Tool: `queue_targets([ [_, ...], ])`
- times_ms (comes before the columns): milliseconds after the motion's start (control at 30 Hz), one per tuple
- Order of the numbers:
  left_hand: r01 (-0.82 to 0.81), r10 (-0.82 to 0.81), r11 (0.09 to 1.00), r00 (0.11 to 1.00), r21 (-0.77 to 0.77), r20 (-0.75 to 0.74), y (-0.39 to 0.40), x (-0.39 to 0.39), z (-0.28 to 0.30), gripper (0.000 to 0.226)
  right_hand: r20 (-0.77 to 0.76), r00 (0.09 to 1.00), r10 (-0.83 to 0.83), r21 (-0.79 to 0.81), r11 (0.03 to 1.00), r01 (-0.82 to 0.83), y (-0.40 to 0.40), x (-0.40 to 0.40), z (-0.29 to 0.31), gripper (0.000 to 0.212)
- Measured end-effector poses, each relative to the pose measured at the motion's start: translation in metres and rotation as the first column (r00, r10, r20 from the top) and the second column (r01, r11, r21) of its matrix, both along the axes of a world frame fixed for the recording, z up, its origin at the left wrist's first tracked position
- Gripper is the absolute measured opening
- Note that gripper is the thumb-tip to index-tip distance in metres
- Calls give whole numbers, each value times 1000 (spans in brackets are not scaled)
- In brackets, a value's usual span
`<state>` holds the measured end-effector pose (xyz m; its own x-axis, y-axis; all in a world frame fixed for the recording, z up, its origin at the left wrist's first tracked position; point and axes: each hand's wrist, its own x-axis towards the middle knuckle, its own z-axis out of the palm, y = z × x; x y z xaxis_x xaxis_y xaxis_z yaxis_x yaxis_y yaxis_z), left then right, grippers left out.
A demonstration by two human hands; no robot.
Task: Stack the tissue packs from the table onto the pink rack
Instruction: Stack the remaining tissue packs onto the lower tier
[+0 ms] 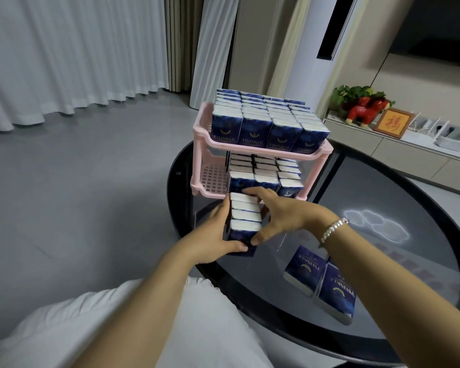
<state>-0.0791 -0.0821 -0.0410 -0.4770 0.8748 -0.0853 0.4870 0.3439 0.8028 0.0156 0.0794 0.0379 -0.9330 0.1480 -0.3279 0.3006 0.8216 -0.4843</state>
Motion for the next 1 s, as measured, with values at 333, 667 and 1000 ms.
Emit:
queue_targets([
  [333,-53,53,999,997,-3,-51,2,-4,1,123,72,995,65,53,996,-69,-5,-23,6,90],
  [667,-168,176,973,984,161,-37,-14,-38,14,118,-189,981,44,-31,998,-51,-10,-46,9,64],
  [1000,-405,409,898,912,172,13,-5,-71,2,115,-363,932,14,53,999,6,-1,-88,-7,95],
])
